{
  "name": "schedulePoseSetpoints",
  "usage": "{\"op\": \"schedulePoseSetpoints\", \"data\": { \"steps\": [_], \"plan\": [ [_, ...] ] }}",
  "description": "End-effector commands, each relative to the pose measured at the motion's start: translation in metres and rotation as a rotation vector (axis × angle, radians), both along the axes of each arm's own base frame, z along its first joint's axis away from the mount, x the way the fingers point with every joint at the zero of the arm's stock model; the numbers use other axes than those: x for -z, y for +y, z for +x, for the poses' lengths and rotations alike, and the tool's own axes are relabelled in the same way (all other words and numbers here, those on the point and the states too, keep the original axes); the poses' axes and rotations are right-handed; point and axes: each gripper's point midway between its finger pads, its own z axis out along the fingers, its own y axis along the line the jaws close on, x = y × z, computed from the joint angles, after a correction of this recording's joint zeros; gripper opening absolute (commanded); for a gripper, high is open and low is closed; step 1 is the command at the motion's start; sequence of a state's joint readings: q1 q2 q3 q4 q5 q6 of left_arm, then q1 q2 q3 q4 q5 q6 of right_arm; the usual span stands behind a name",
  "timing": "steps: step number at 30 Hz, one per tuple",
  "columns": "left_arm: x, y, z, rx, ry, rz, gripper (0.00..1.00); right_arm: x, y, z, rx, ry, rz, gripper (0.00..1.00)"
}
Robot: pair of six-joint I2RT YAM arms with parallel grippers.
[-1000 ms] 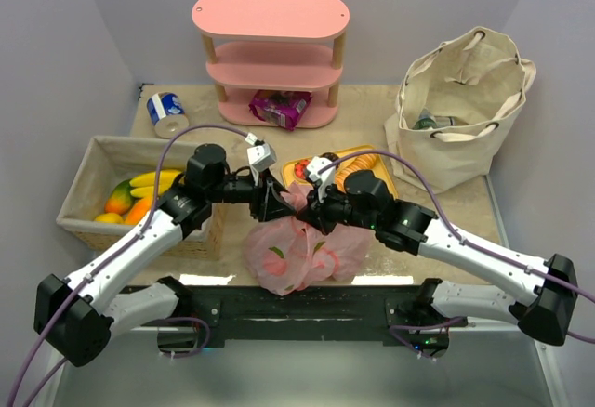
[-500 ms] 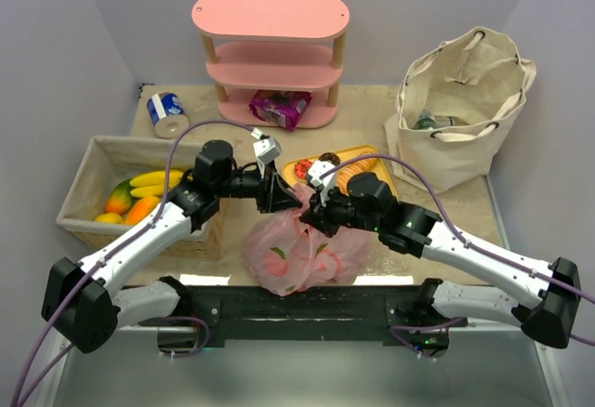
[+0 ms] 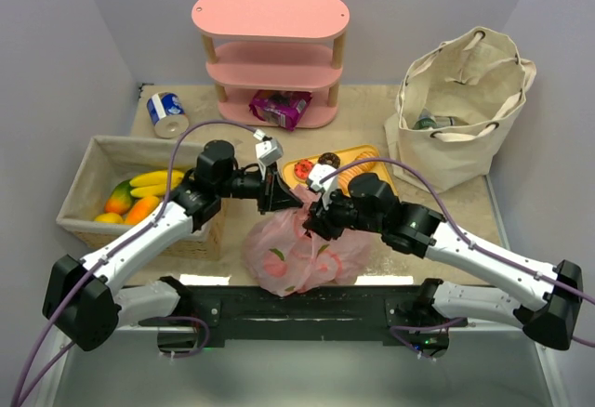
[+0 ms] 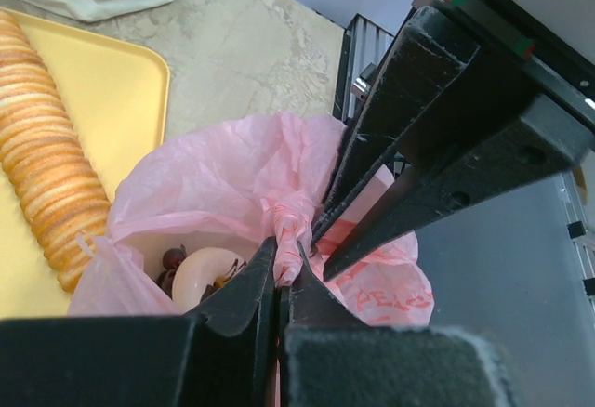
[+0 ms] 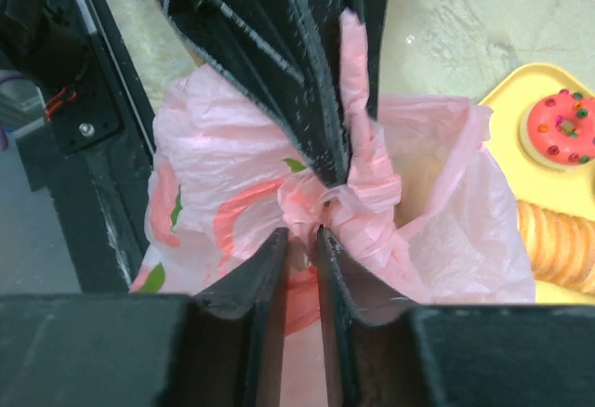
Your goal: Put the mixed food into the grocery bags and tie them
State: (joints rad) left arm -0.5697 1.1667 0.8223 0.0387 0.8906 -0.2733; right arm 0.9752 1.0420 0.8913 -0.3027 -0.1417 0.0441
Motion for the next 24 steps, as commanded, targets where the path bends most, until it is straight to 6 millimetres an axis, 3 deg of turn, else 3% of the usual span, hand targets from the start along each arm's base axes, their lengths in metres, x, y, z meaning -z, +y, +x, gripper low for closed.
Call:
{"op": "schedulePoseSetpoints", "data": {
  "steps": [1, 2, 5, 6, 10, 13, 19, 24],
  "plan": [
    [-0.029, 0.004, 0.003, -0.016, -0.184, -0.072, 0.0, -0.029, -0.01, -0.007, 0.019, -0.008, 0.035, 0.49],
    [-0.033, 0.005, 0.004, -0.025, -0.214, -0.084, 0.0, -0.037, -0.011, -0.008, 0.039, 0.01, 0.066, 0.64],
    [-0.04, 0.006, 0.002, -0.053, -0.288, -0.104, 0.0, -0.066, -0.019, 0.0, 0.132, -0.007, 0.141, 0.83],
    [-0.038, 0.007, 0.0, -0.059, -0.301, -0.104, 0.0, -0.075, -0.018, 0.001, 0.141, -0.01, 0.161, 0.84],
    [-0.032, 0.0, -0.009, -0.056, -0.366, -0.088, 0.0, -0.079, -0.014, 0.012, 0.189, -0.009, 0.177, 0.89],
    [-0.028, -0.003, -0.013, -0.059, -0.399, -0.068, 0.0, -0.079, -0.013, 0.022, 0.208, -0.028, 0.189, 0.88],
    [-0.026, -0.005, -0.016, -0.072, -0.427, -0.052, 0.0, -0.065, 0.002, 0.011, 0.074, -0.027, 0.178, 0.74],
    [-0.027, -0.005, -0.016, -0.074, -0.434, -0.056, 0.0, -0.037, 0.003, 0.008, 0.052, 0.007, 0.115, 0.5]
  ]
}}
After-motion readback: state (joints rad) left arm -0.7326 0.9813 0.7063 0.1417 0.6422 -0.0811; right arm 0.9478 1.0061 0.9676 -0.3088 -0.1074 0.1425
